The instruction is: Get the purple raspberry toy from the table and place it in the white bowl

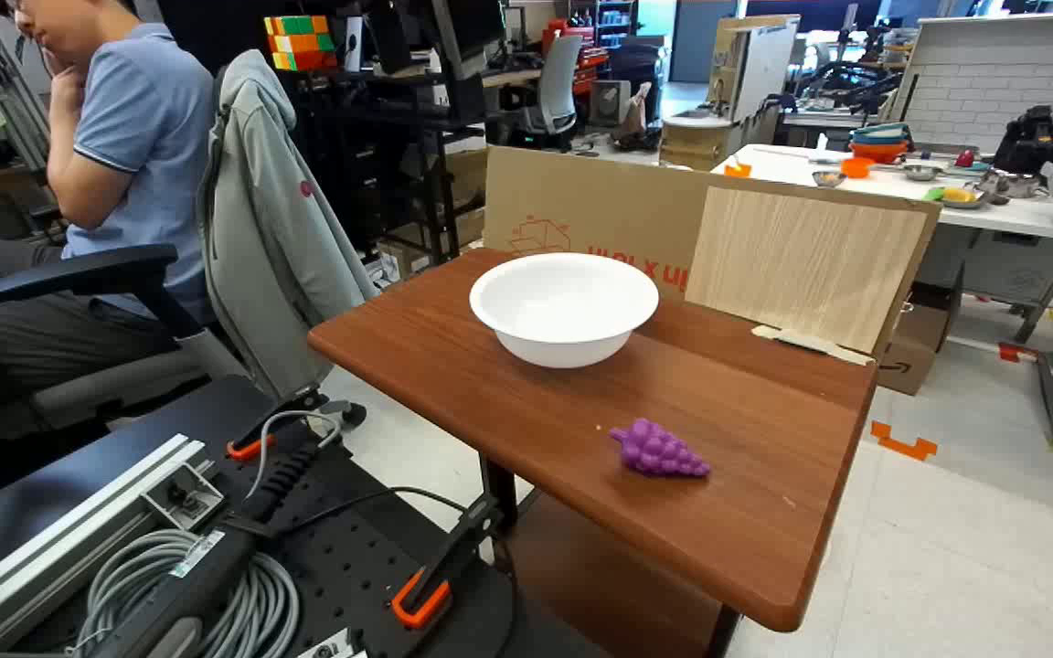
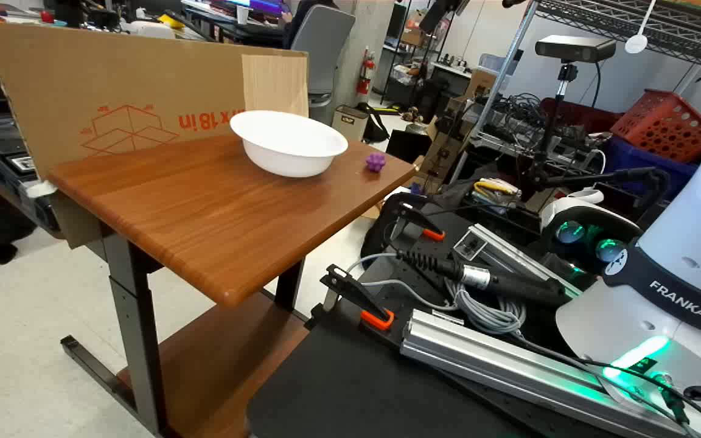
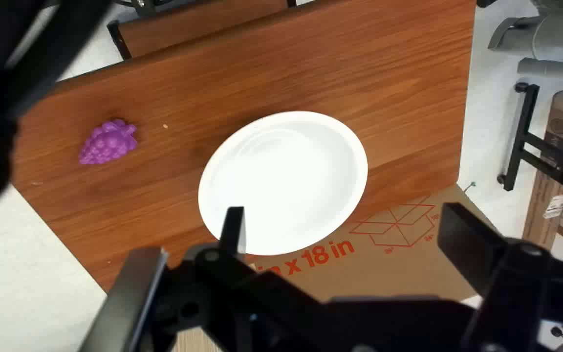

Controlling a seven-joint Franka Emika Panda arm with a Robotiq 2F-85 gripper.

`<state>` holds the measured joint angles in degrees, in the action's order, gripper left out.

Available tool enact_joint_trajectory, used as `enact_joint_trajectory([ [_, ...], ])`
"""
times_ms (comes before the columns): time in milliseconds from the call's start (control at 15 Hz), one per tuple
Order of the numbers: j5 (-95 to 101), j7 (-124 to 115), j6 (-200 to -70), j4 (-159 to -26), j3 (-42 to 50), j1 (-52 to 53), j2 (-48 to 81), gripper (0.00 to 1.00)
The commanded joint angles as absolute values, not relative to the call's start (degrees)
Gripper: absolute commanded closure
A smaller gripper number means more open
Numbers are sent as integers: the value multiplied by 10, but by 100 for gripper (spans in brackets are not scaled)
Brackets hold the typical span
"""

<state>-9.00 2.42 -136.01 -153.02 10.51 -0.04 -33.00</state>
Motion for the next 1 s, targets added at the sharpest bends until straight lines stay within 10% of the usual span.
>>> enact_joint_trajectory([
  [0, -98, 30, -1358, -1529, 95, -11, -329, 0],
  [933, -197, -21, -1493, -1497, 158, -41, -255, 0],
])
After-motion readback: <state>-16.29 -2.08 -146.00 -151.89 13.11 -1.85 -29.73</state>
